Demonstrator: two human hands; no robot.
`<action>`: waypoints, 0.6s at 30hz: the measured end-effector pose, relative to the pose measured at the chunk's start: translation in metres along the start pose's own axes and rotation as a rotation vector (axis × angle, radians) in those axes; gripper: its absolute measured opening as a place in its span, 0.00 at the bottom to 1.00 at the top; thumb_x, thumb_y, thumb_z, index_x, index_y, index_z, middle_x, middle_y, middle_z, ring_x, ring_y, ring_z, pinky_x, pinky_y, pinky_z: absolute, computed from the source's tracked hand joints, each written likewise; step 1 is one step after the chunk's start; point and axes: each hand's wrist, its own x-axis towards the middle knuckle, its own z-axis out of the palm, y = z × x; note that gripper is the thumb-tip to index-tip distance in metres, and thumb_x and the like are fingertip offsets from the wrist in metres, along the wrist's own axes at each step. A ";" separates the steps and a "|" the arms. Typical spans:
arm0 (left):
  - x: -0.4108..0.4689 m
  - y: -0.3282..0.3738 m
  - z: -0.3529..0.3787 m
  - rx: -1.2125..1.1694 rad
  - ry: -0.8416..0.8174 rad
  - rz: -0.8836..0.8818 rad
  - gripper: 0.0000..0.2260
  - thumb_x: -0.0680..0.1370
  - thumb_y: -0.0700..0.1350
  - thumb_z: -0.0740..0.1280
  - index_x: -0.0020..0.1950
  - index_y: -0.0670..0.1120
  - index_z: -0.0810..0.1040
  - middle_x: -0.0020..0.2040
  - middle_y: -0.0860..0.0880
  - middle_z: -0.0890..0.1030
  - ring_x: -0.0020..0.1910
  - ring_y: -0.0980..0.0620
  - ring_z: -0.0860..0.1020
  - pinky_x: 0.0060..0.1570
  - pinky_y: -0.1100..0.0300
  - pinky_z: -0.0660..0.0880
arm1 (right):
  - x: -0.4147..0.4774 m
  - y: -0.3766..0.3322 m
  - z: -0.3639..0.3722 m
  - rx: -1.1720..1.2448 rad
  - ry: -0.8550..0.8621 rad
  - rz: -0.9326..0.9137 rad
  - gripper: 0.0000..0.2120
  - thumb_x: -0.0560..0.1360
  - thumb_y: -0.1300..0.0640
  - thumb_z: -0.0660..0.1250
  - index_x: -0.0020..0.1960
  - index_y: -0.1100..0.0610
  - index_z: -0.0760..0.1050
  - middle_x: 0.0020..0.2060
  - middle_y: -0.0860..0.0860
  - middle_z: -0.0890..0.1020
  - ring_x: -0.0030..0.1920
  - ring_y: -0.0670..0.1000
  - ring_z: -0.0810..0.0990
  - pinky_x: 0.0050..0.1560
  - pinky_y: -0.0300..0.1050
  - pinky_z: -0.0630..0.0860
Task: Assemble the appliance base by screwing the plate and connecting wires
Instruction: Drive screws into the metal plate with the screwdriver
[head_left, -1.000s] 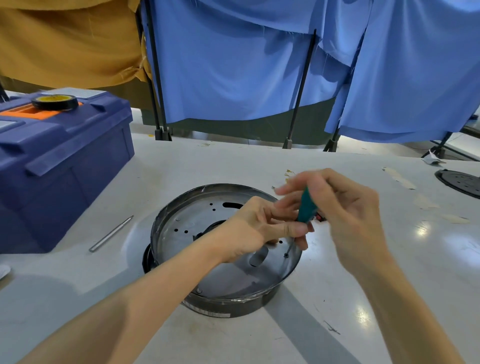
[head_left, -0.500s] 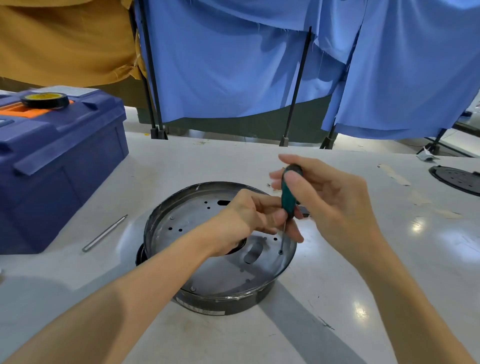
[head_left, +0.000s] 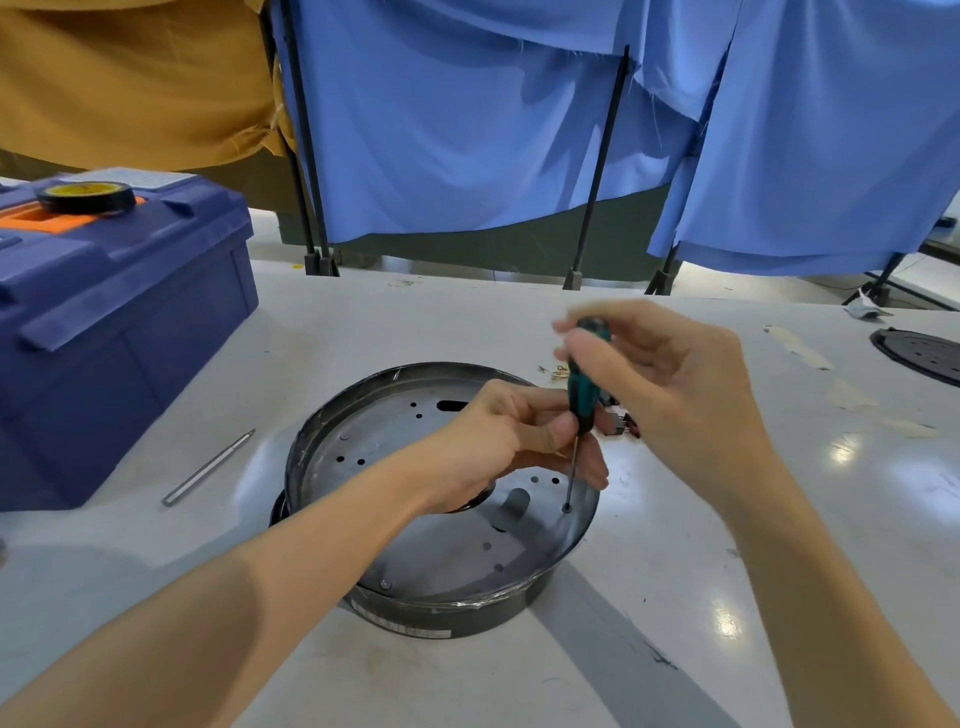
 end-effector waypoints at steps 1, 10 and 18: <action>-0.001 0.000 -0.001 -0.007 -0.016 -0.008 0.10 0.81 0.39 0.60 0.57 0.38 0.79 0.44 0.39 0.83 0.46 0.40 0.82 0.52 0.52 0.77 | 0.001 0.000 -0.005 0.090 -0.086 -0.008 0.17 0.74 0.50 0.68 0.60 0.55 0.80 0.52 0.48 0.85 0.51 0.48 0.85 0.49 0.45 0.83; 0.008 0.006 0.007 0.035 0.046 0.037 0.09 0.76 0.43 0.68 0.51 0.40 0.84 0.48 0.40 0.85 0.46 0.41 0.84 0.50 0.55 0.79 | -0.010 0.007 0.013 -0.256 0.376 -0.123 0.12 0.69 0.49 0.77 0.44 0.57 0.80 0.33 0.48 0.81 0.33 0.49 0.79 0.39 0.35 0.78; 0.002 0.002 0.001 -0.090 -0.009 0.014 0.13 0.80 0.44 0.61 0.54 0.37 0.80 0.50 0.41 0.84 0.47 0.44 0.83 0.54 0.55 0.77 | 0.003 -0.003 -0.016 0.113 -0.176 -0.017 0.15 0.75 0.55 0.68 0.60 0.57 0.80 0.52 0.48 0.86 0.50 0.49 0.86 0.46 0.54 0.83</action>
